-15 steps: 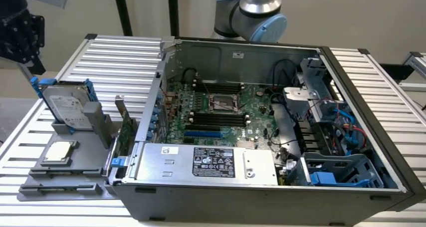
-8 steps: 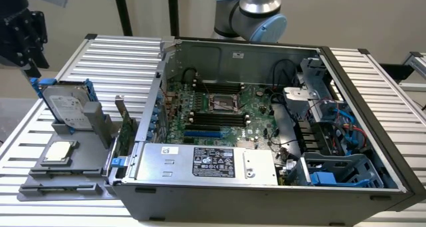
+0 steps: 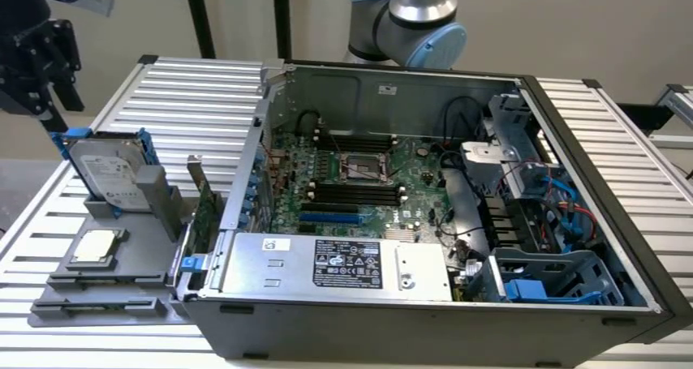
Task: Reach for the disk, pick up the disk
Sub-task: 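Pick up the disk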
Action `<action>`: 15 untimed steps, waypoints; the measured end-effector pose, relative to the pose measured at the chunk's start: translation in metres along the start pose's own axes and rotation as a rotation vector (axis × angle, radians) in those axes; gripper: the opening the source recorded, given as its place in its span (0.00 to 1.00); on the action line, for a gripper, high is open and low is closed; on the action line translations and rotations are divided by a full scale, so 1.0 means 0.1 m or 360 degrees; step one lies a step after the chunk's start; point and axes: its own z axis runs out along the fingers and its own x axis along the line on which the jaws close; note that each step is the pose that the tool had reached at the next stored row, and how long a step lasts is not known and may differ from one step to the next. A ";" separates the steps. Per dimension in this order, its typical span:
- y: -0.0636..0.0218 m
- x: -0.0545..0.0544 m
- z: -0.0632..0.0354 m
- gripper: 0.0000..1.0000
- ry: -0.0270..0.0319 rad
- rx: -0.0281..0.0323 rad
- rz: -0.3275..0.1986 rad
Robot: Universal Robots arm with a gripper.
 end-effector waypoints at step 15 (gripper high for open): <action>-0.008 0.00 0.181 0.56 -0.00024 0.00000 -0.0013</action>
